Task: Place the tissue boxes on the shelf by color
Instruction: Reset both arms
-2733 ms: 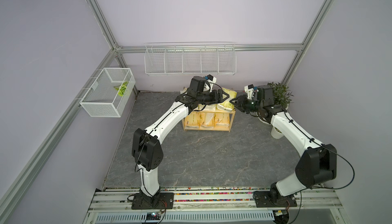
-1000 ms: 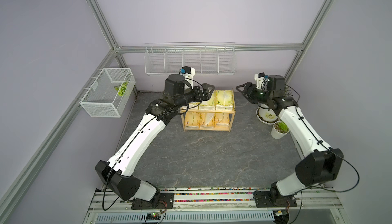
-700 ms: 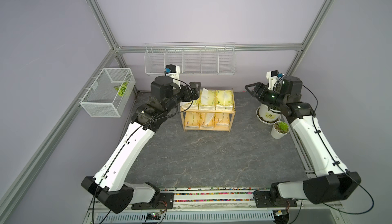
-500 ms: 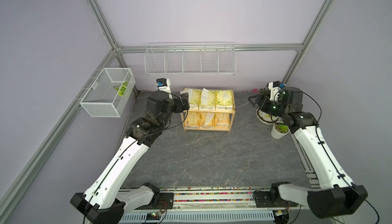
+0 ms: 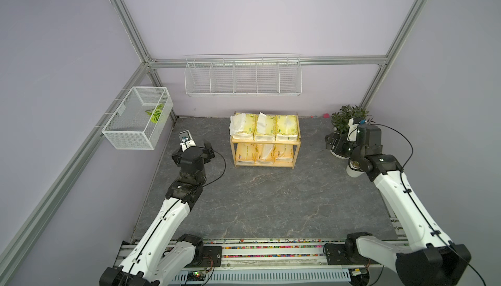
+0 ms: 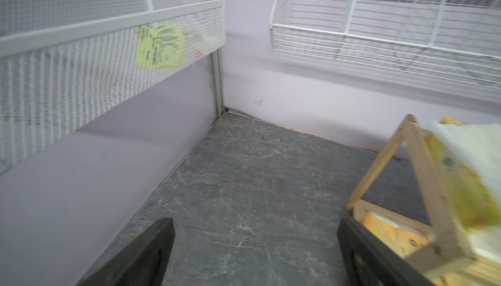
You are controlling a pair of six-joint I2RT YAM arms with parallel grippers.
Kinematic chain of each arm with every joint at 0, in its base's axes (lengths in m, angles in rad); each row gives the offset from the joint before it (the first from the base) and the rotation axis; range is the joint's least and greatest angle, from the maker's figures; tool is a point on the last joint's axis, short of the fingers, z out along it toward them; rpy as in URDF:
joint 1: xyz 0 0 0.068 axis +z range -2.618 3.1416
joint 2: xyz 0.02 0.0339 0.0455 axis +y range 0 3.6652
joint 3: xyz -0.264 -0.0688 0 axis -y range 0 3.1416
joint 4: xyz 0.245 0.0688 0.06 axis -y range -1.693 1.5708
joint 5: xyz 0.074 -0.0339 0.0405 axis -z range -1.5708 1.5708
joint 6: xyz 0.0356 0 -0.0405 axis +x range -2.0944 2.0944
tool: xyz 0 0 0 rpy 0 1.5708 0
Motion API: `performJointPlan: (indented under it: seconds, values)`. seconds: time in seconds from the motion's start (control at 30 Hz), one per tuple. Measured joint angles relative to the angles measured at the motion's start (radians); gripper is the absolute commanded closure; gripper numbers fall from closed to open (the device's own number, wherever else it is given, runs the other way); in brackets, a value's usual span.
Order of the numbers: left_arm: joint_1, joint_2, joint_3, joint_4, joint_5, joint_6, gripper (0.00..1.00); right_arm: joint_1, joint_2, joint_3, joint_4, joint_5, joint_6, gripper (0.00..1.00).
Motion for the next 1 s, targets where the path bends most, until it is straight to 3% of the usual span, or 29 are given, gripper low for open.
performJointPlan:
  seconds: [0.1, 0.33, 0.63, 0.8, 1.0]
  values:
    - [0.079, 0.0, -0.062, 0.078, 0.02, -0.019, 0.0, 0.0, -0.019, -0.114, 0.116, 0.058, -0.038, 0.01]
    - [0.133, 0.023, -0.208, 0.296, 0.087, 0.063, 0.0, 0.0, -0.028, -0.377, 0.367, 0.19, -0.143, 0.01]
    - [0.247, 0.074, -0.415, 0.5, 0.261, 0.114, 0.0, 0.0, 0.062, -0.602, 0.668, 0.289, -0.211, 0.01]
    - [0.252, 0.142, -0.46, 0.575, 0.34, 0.108, 0.0, 0.0, 0.19, -0.654, 0.824, 0.281, -0.233, 0.01]
    - [0.256, 0.264, -0.457, 0.693, 0.391, 0.097, 0.0, 0.0, 0.209, -0.628, 0.874, 0.265, -0.248, 0.01]
